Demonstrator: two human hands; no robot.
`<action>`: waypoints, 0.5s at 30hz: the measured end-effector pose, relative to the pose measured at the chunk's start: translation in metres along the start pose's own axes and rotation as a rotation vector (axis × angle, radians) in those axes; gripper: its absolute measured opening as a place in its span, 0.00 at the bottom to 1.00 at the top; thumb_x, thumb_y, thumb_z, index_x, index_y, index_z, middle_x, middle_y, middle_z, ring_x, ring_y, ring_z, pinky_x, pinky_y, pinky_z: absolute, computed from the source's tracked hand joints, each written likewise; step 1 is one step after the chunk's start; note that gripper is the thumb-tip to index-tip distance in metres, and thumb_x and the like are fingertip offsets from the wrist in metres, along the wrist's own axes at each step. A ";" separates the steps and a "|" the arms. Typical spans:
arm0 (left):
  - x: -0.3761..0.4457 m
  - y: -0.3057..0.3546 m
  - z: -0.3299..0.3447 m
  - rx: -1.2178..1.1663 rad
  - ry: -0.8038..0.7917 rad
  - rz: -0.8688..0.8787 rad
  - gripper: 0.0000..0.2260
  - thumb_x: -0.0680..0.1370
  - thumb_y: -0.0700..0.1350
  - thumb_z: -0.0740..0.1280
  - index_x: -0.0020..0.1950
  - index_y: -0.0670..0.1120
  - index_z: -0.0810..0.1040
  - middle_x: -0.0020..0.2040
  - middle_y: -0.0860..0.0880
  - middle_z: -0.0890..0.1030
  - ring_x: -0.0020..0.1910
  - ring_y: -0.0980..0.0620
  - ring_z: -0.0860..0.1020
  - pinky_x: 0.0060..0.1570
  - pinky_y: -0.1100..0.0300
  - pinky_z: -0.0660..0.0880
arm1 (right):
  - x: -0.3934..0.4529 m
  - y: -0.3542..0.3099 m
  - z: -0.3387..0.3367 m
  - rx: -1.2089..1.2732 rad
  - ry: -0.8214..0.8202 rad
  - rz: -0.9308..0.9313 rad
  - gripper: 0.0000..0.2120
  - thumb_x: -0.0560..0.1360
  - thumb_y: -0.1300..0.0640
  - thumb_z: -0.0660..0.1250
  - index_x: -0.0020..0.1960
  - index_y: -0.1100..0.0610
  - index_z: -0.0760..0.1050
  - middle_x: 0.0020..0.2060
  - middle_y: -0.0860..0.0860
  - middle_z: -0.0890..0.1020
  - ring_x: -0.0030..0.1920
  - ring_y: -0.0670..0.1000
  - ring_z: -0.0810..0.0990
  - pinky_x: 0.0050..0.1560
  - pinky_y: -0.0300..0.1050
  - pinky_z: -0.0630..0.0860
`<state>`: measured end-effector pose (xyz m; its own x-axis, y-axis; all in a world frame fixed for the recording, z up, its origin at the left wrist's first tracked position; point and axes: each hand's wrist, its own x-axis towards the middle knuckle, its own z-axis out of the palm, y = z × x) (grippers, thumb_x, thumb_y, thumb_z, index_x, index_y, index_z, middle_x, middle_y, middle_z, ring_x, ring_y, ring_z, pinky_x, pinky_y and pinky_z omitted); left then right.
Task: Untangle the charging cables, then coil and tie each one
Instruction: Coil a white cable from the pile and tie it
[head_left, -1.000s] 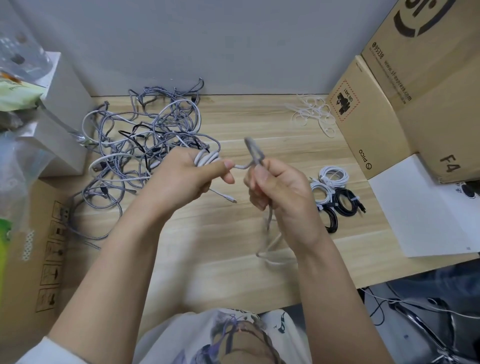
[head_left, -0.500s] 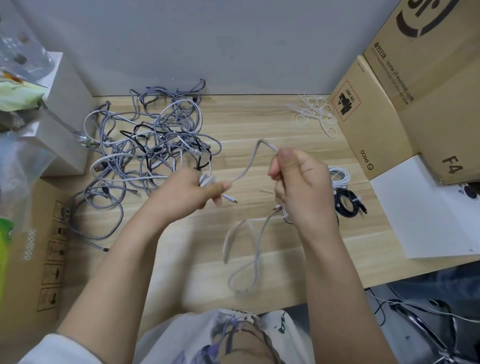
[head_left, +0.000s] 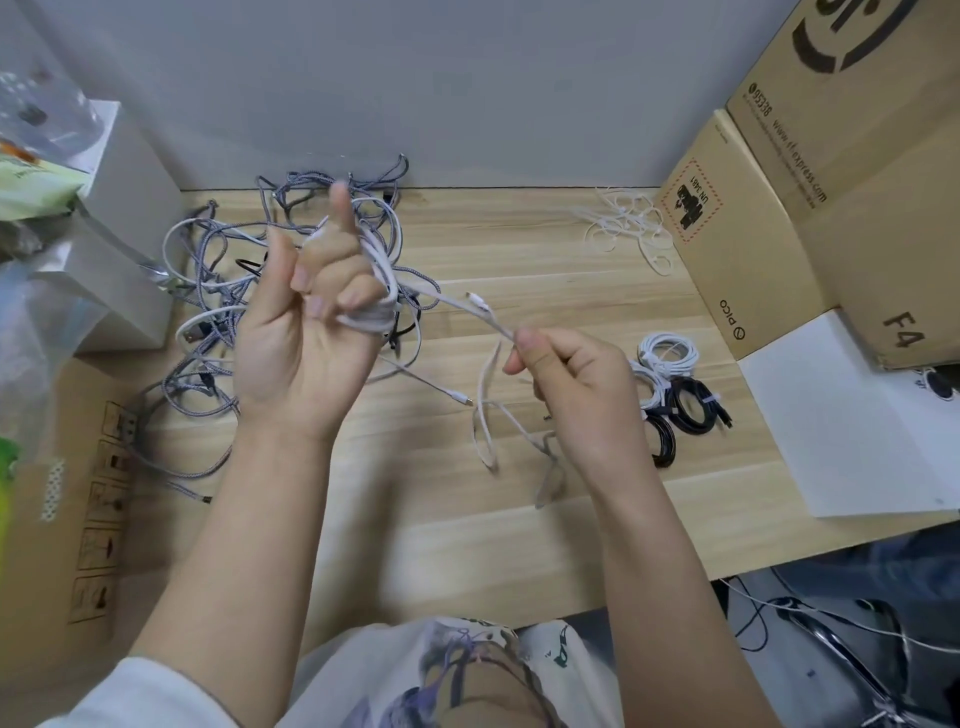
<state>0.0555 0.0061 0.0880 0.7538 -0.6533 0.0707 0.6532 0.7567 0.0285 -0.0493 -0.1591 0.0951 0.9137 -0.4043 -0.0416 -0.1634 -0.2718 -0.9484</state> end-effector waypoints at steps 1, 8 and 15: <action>0.002 -0.001 -0.001 -0.010 0.048 0.044 0.19 0.80 0.39 0.62 0.66 0.30 0.62 0.34 0.43 0.68 0.29 0.46 0.68 0.38 0.54 0.68 | -0.001 -0.001 0.001 -0.018 -0.026 -0.028 0.15 0.76 0.51 0.65 0.31 0.49 0.74 0.24 0.47 0.67 0.27 0.43 0.63 0.30 0.37 0.62; 0.016 -0.024 -0.016 0.569 0.385 0.340 0.10 0.83 0.46 0.52 0.50 0.40 0.66 0.28 0.53 0.70 0.24 0.58 0.68 0.32 0.65 0.72 | -0.012 -0.006 0.014 -0.242 -0.176 -0.211 0.14 0.72 0.46 0.66 0.33 0.54 0.77 0.21 0.45 0.68 0.26 0.45 0.65 0.30 0.40 0.62; -0.005 -0.051 -0.015 1.487 0.275 -0.045 0.12 0.83 0.45 0.55 0.45 0.47 0.75 0.30 0.44 0.68 0.25 0.56 0.67 0.26 0.69 0.64 | -0.016 -0.016 0.010 -0.116 -0.131 -0.284 0.12 0.72 0.52 0.70 0.34 0.59 0.80 0.24 0.47 0.78 0.28 0.45 0.75 0.35 0.41 0.73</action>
<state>0.0198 -0.0299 0.0713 0.8355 -0.5324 -0.1359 0.1367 -0.0381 0.9899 -0.0577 -0.1397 0.1084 0.9676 -0.1845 0.1722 0.0702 -0.4583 -0.8860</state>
